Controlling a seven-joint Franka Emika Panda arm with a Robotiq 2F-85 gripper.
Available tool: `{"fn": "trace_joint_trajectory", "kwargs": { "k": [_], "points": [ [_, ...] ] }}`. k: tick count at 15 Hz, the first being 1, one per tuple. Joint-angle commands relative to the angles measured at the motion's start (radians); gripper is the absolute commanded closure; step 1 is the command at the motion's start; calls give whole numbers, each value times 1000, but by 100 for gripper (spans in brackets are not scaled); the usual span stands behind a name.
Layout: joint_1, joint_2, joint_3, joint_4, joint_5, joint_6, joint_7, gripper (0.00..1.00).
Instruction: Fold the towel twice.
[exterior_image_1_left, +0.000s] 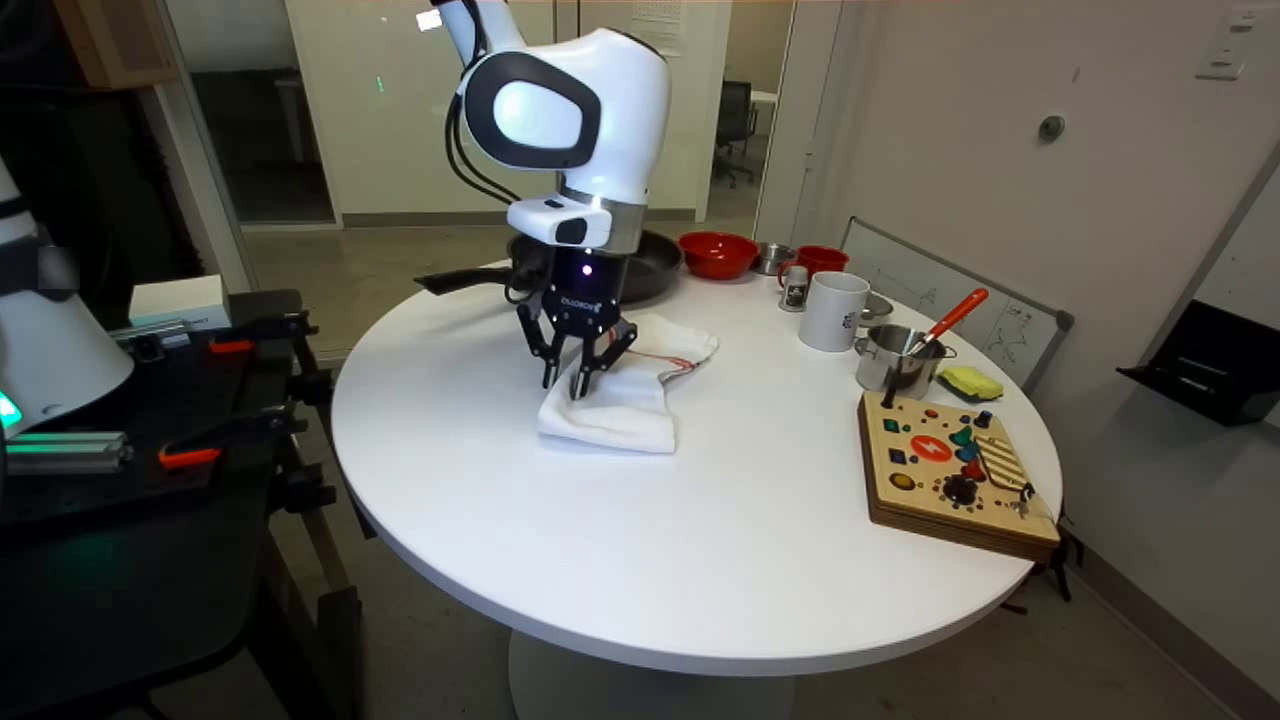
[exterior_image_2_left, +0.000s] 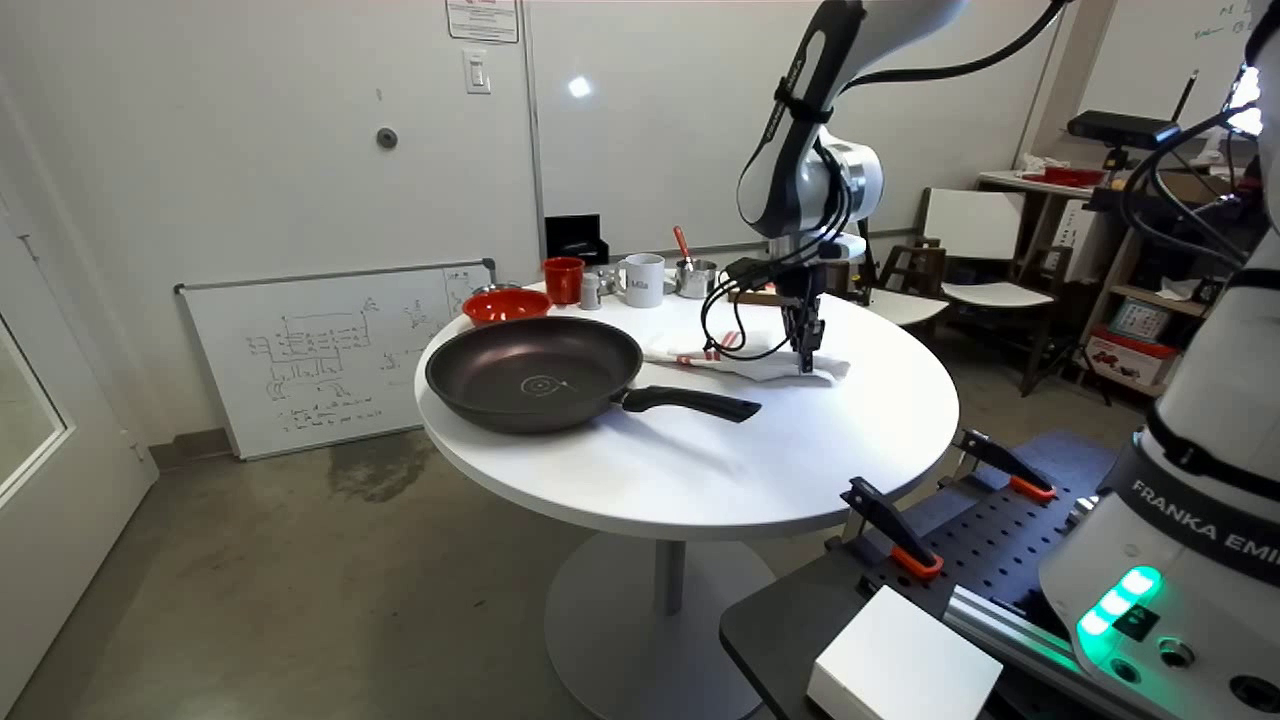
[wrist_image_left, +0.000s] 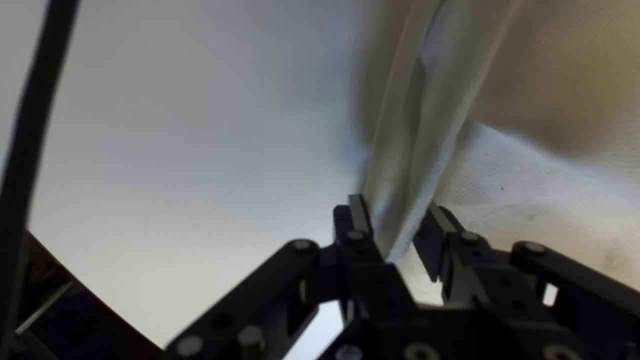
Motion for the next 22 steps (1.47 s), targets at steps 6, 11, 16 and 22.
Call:
{"fn": "trace_joint_trajectory", "kwargs": {
  "k": [6,11,16,22],
  "points": [
    [105,-83,-85,-29,-155,93,57,99],
    [220,-202,-145,-47,-472,76,86,99],
    [228,-271,-46,-66,-732,123,95,99],
    [79,-202,171,-131,-474,369,-256,99]
  ]
}}
